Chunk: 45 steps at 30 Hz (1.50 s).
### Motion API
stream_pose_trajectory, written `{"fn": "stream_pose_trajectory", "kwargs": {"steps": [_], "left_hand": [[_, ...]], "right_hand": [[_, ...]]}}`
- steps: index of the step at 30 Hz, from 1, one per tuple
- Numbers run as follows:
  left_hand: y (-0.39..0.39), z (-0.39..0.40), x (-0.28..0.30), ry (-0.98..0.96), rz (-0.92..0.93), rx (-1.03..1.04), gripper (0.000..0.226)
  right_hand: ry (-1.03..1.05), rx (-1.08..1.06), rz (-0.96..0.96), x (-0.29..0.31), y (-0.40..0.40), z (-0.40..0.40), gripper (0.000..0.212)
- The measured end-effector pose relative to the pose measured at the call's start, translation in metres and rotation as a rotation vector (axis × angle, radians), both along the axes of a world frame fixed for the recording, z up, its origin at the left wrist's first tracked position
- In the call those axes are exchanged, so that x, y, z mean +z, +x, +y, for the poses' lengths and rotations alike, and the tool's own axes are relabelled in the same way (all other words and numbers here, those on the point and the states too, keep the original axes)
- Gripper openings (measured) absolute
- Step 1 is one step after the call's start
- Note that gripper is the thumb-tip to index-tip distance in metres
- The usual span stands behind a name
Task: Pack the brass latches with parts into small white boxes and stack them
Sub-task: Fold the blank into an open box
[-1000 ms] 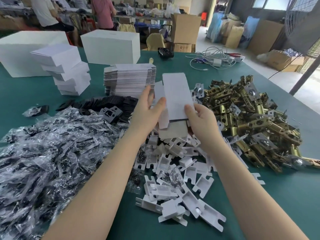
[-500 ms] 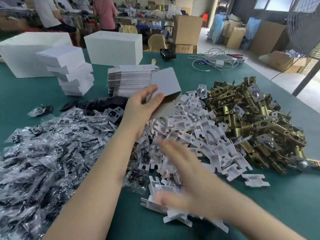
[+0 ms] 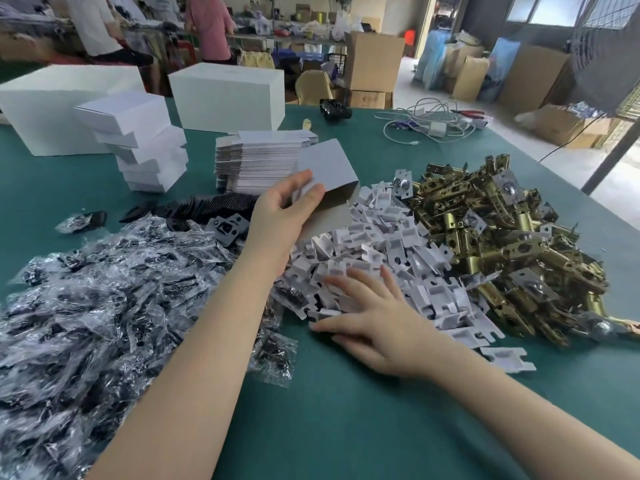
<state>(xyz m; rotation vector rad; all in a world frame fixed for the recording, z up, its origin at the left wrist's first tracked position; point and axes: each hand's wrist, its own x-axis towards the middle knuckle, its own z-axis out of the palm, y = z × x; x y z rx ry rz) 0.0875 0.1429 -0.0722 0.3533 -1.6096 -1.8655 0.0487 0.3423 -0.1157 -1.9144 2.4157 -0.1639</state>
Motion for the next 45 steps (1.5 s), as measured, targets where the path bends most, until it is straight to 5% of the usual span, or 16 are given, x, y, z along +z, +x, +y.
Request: {"fn": "stream_pose_trajectory", "kwargs": {"steps": [4, 9, 15, 21, 26, 32, 37, 42, 45], "left_hand": [[-0.001, 0.002, 0.0, 0.023, -0.014, -0.009, 0.031], [-0.001, 0.009, 0.002, 0.031, -0.065, -0.039, 0.02], [0.003, 0.013, 0.009, 0.105, -0.114, -0.016, 0.023], [0.005, 0.013, 0.014, 0.285, -0.065, -0.157, 0.028], [0.013, 0.002, 0.012, 0.122, -0.068, -0.315, 0.029], [0.018, -0.01, 0.011, -0.062, -0.063, -0.294, 0.033], [0.02, -0.014, 0.011, -0.047, -0.04, -0.304, 0.055], [0.022, -0.013, 0.017, -0.071, -0.101, -0.262, 0.049], [0.022, -0.009, 0.018, -0.14, -0.182, -0.211, 0.046]], "right_hand": [[-0.393, -0.169, -0.536, 0.017, -0.007, -0.013, 0.023], [-0.907, -0.479, -0.855, 0.053, -0.03, -0.046, 0.042], [-0.786, -0.258, -0.879, 0.059, -0.04, -0.057, 0.024], [-0.792, -0.253, -0.885, 0.053, -0.044, -0.054, 0.039], [-0.894, -0.33, -1.038, 0.061, -0.051, -0.045, 0.034], [-0.791, -0.165, -1.433, 0.064, -0.065, -0.036, 0.036], [-0.735, -0.078, -1.363, 0.06, -0.069, -0.028, 0.036], [-0.739, -0.166, -1.105, 0.063, -0.066, -0.03, 0.036], [-0.827, -0.174, -1.11, 0.063, -0.062, -0.032, 0.03]]}}
